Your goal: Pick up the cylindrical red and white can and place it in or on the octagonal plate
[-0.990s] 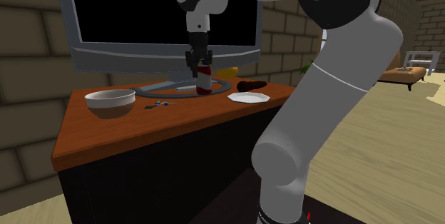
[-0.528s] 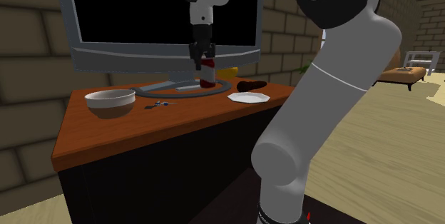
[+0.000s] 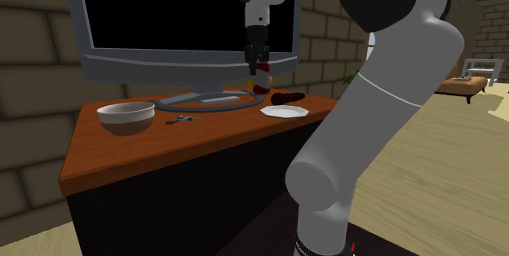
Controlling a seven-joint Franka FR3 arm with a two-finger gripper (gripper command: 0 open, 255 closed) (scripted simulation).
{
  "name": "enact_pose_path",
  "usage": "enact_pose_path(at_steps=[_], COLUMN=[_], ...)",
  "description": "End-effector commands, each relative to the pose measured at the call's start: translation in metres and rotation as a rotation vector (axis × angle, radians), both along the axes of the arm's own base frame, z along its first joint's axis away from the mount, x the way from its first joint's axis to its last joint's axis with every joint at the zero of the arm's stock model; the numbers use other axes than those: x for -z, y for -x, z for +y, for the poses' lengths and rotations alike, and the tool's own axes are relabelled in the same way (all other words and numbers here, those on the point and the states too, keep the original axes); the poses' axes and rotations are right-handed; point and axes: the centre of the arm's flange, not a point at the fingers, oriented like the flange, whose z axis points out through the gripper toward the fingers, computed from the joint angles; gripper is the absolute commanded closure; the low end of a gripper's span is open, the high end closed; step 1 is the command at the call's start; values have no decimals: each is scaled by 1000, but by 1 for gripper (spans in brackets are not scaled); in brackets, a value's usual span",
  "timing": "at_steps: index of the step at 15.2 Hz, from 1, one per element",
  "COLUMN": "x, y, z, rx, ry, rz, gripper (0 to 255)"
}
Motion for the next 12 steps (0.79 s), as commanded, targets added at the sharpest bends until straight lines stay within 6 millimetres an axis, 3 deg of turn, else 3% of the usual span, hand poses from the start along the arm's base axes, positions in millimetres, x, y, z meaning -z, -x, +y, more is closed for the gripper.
enact_pose_path(at_steps=[1,6,7,12], x=[0,-6,-8,18], y=[12,37,47,47], z=[-24,-84,-107,-107], rx=[-2,-2,-2,-2], ry=[0,0,0,0], rz=[0,0,0,0], gripper=[255,255,255,255])
